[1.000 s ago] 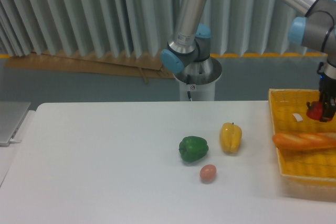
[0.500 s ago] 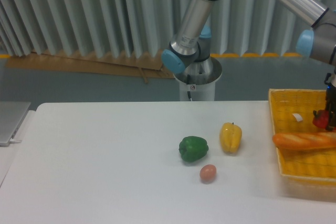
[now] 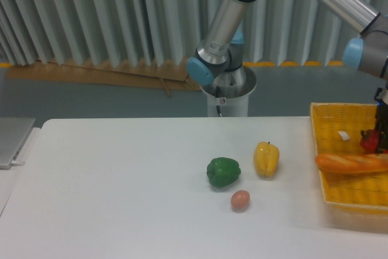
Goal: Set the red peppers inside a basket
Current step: 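Lower the red pepper into the basket beside the bread loaf, then open the gripper to release the pepper and raise it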
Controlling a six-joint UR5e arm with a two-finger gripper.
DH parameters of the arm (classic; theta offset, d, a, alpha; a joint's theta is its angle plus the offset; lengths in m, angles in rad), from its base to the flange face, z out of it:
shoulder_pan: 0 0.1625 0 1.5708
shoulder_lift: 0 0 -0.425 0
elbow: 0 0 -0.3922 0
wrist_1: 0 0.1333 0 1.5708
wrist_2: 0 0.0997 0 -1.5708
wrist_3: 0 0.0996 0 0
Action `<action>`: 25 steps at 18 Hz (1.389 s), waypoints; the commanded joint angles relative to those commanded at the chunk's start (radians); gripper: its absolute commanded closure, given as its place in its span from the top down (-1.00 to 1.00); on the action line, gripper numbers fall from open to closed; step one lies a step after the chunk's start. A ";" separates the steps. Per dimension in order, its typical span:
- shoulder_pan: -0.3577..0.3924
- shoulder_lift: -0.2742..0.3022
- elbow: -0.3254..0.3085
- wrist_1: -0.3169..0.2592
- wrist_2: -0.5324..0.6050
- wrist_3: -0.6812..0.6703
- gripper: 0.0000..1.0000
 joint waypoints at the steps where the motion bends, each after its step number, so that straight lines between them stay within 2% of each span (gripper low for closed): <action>1: 0.000 0.000 0.000 0.000 -0.005 -0.002 1.00; 6: -0.009 0.006 -0.002 -0.002 -0.009 -0.009 1.00; 10: -0.055 0.031 0.003 -0.005 -0.038 -0.153 1.00; 13: -0.086 0.052 0.002 -0.012 -0.038 -0.185 1.00; 17: -0.091 0.071 -0.002 -0.017 -0.040 -0.213 1.00; 21: -0.109 0.074 -0.006 -0.017 -0.117 -0.368 1.00; 25: -0.137 0.121 -0.002 -0.018 -0.107 -0.380 1.00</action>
